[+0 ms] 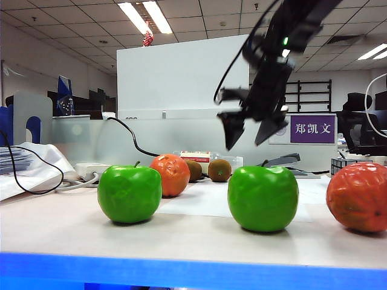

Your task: Put the same fruits together.

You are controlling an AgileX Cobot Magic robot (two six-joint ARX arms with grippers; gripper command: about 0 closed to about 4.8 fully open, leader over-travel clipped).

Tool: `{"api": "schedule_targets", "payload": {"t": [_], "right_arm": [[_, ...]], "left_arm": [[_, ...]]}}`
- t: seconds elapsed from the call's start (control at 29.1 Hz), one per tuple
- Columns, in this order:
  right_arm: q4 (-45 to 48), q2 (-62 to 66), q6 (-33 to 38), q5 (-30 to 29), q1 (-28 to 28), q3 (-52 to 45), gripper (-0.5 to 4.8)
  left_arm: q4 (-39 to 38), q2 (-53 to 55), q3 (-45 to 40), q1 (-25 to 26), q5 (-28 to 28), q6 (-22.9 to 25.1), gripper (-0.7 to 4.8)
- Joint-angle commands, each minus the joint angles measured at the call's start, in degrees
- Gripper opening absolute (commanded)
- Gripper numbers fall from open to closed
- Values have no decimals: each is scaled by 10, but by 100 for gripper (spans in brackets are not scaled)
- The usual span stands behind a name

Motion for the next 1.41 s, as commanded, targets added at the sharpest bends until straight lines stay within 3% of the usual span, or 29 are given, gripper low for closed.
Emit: {"api": "schedule_targets", "payload": {"t": [0.03,0.31,0.45,0.65,0.86,0.96,1.03,1.2,1.41], "right_arm": [[-56,-63,5,12,0,2,479],[-342,-208,38,34,5,2,479],[-453,-267,64,92,4,-4,479],[-453,-348,108,65,5,-53,479],[-453,-415,136,2,9,-138,479],[-453,-436,146,-14,21,-195,479],[-453,-440,148,-8,32,-215,479],[-453,-442,163,17,69,-262,479],[-453,-442,187,40,70,-282,479]], "left_arm": [[6,-1,1,0,3,3,184],[9,-1,1,0,8,3,195],[26,-1,2,-6,9,3,220],[27,-1,2,-30,36,3,220],[41,-1,2,-77,70,1,209],[46,-1,2,-122,72,21,50],[43,-1,1,-143,70,27,-6],[37,-1,1,-159,56,68,-6],[12,-1,1,-159,31,100,-6]]}}
